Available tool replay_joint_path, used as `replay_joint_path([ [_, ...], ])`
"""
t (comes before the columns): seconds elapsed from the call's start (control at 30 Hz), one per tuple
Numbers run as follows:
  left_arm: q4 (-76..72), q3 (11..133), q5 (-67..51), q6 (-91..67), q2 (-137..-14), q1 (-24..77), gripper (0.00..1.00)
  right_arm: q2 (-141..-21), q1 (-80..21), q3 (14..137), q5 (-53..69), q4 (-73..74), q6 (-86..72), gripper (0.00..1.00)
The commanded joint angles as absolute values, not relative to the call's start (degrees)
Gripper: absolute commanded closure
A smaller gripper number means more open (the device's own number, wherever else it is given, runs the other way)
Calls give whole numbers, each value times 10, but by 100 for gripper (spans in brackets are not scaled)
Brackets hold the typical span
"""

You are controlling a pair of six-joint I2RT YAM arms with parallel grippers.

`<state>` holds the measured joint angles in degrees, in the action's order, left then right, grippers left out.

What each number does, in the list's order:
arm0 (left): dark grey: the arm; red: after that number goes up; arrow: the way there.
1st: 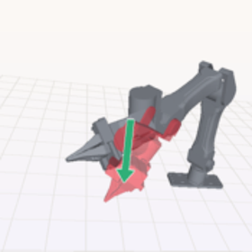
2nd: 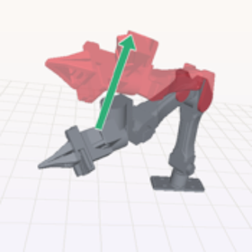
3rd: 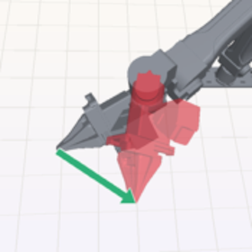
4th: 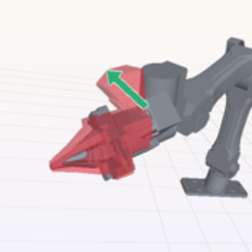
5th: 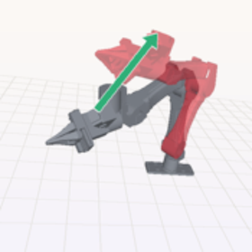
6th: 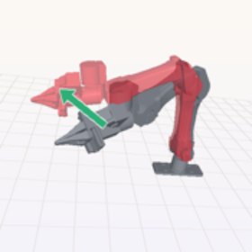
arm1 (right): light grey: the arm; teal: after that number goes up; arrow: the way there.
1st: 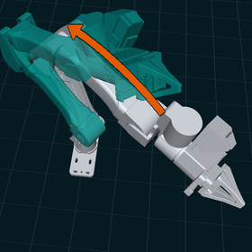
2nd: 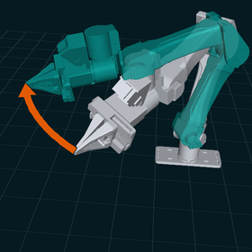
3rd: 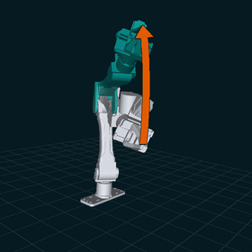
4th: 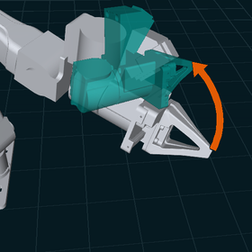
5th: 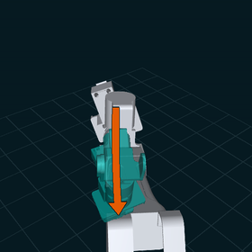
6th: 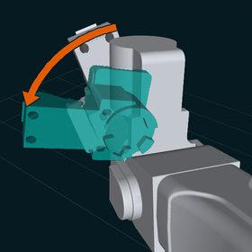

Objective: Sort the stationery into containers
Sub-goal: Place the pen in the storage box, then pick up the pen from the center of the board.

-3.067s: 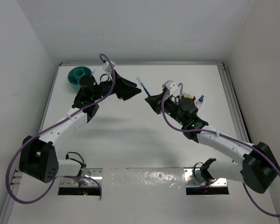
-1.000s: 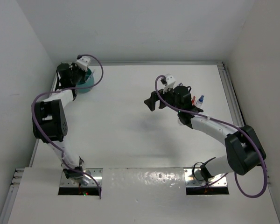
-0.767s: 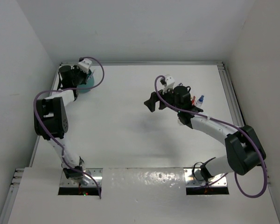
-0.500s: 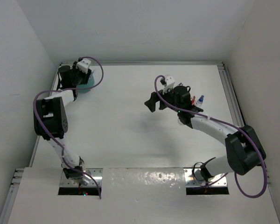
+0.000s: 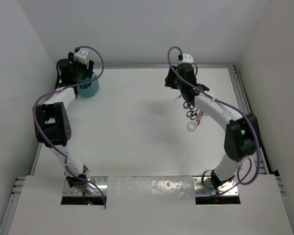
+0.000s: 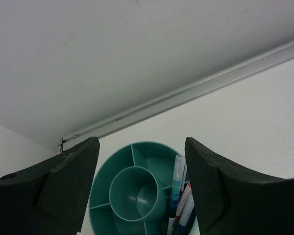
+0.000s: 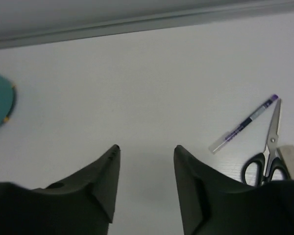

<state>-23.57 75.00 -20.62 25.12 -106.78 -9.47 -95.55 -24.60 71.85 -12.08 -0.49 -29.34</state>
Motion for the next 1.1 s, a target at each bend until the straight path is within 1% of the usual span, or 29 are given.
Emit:
replay_joint_path([
  [0.0,-223,796,-180,197,-1027,-96,31,-1038,-206,813,-192,83,-375,48],
  [0.03,-215,801,-167,193,-1023,-96,31,-1059,-200,832,-191,103,-389,44],
  [0.1,-182,813,-157,182,-1014,-96,31,-1118,-191,886,-205,136,-407,40],
  [0.27,-102,822,-155,166,-990,-96,32,-1215,-187,978,-321,192,-409,37],
  [0.33,-84,823,-163,163,-984,-96,32,-1248,-182,1011,-341,222,-438,37],
  [0.4,-64,824,-165,154,-977,-96,32,-1259,-171,1017,-335,238,-485,37],
  [0.6,-35,830,-186,140,-971,-96,32,-1265,-168,977,-319,234,-539,40],
  [0.8,-34,836,-190,133,-973,-89,32,-1301,-163,983,-287,242,-565,45],
  [0.97,-33,835,-199,117,-967,-84,32,-1324,-160,987,-285,245,-581,50],
  [1.07,-33,835,-203,111,-965,-83,32,-1343,-156,998,-279,261,-588,51],
])
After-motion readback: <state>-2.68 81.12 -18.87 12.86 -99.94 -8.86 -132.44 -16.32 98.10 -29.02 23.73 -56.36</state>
